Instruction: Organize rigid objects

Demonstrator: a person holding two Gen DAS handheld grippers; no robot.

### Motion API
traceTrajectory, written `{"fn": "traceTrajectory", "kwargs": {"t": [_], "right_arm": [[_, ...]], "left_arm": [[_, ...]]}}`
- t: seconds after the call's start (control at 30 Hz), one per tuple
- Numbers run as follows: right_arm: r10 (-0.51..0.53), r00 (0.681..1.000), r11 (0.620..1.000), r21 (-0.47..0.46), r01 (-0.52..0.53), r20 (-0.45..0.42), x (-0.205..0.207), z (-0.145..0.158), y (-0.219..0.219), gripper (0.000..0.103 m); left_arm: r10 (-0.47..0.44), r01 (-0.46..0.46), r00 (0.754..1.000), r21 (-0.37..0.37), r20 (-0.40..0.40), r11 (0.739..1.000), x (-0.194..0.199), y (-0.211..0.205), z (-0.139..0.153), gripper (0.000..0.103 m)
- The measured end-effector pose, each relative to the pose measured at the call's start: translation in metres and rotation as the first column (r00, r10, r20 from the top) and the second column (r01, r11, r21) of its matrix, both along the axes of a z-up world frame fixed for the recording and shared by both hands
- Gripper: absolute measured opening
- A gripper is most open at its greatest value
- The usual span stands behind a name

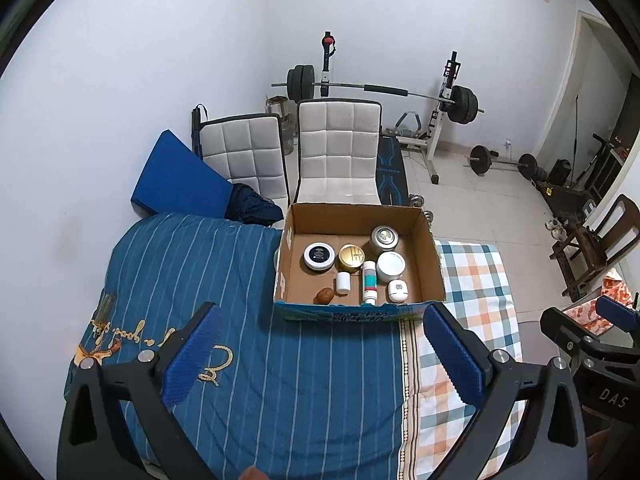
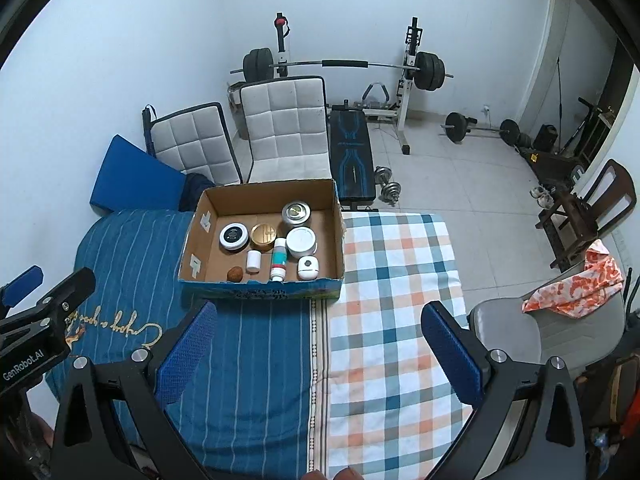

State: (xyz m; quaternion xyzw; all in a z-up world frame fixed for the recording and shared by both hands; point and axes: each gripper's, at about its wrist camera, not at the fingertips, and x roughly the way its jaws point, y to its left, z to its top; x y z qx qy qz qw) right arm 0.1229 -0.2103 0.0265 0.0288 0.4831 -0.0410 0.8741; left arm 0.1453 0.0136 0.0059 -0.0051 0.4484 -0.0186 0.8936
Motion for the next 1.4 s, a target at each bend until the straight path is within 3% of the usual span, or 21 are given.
{"fn": "traceTrajectory", "kwargs": {"t": [1.4], "right_arm": [[-0.011, 0.999, 1.0, -0.027, 0.013, 0.047, -0.004, 0.023, -0.001, 0.103]], "left_arm": [[-0.009, 0.009, 1.0, 0.013, 0.009, 1.0, -0.006, -0.007, 0.009, 0.103]]}}
